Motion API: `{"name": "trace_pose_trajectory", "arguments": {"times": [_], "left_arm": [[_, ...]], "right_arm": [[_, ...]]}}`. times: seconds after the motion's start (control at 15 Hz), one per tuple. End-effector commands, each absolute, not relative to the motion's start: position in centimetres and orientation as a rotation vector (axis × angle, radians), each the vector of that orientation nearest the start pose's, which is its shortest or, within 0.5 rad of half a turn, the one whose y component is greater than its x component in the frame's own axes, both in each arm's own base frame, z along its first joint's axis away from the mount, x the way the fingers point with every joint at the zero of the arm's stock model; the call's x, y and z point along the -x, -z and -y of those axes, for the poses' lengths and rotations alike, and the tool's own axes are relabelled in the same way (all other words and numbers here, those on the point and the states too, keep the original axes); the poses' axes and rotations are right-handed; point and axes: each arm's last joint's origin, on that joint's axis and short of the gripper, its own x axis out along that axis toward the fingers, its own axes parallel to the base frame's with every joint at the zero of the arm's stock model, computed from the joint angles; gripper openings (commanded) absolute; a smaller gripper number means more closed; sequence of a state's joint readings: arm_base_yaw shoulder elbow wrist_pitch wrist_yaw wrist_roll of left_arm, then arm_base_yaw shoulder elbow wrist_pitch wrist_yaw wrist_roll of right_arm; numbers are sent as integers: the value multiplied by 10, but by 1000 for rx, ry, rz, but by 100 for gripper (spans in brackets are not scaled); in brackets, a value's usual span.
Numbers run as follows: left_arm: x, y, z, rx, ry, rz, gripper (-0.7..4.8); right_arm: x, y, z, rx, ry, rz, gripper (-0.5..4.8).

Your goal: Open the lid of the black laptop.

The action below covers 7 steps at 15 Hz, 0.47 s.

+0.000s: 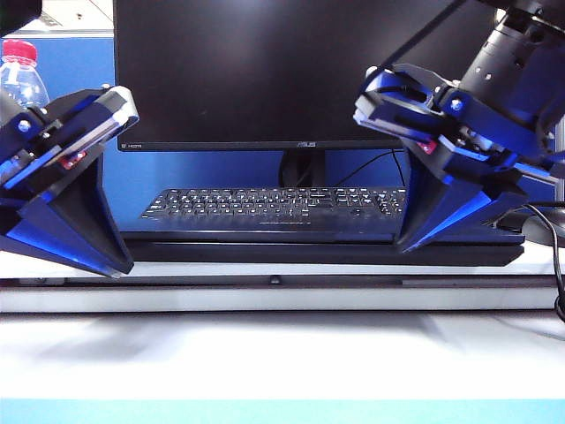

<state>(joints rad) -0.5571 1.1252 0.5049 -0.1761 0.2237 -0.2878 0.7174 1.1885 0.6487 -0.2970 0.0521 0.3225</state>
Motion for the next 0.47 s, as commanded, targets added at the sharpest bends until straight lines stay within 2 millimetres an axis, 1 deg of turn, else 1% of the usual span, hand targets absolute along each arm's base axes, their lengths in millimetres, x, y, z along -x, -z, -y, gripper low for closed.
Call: {"name": "trace_pose_trajectory", "arguments": {"times": [0.07, 0.2, 0.47], "left_arm": [[-174, -182, 116, 115, 620, -876, 52], [-176, -182, 114, 87, 561, -855, 52], [-179, -185, 115, 80, 533, -796, 52]], "right_arm": [[-174, -205, -149, 26, -479, -837, -2], [-175, -206, -149, 21, -479, -823, -1], [-177, -206, -147, 15, -470, -823, -1]]}}
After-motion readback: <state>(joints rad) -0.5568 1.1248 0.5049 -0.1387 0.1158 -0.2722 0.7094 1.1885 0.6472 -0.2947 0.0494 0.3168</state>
